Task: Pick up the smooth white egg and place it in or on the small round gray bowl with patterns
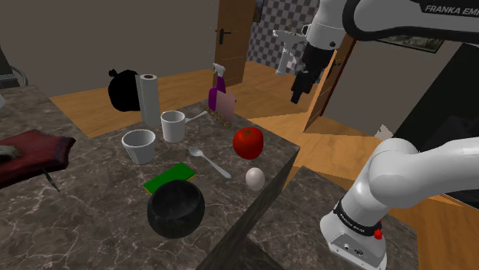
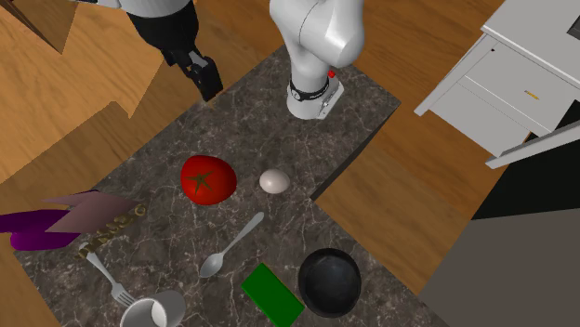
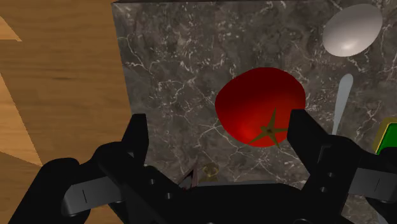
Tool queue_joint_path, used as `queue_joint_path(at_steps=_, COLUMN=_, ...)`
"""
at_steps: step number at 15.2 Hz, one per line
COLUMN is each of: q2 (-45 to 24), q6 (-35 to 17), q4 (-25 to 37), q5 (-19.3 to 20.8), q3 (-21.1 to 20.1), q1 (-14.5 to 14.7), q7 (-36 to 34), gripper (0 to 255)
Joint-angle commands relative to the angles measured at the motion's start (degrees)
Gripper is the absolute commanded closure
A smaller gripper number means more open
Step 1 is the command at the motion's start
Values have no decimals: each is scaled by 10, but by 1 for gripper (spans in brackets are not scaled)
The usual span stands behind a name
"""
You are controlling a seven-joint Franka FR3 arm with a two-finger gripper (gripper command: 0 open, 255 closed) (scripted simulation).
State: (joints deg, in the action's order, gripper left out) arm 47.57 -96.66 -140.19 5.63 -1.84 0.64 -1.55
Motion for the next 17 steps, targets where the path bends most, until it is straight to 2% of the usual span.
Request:
queue_joint_path(at_steps=1, q2=0, q6=0, q4=0, q5=0, q3=0, q1=0, q7=0, gripper=0)
queue_joint_path(at_steps=10, q2=30, q6=-146, q4=-159, q5=-97, q3=-35, q1=36, q7=-88, gripper=0)
queue_joint_path(at_steps=17, q2=-8, q6=-299, q4=-247, q5=-191, q3=-80, q1=87, q7=-153, gripper=0)
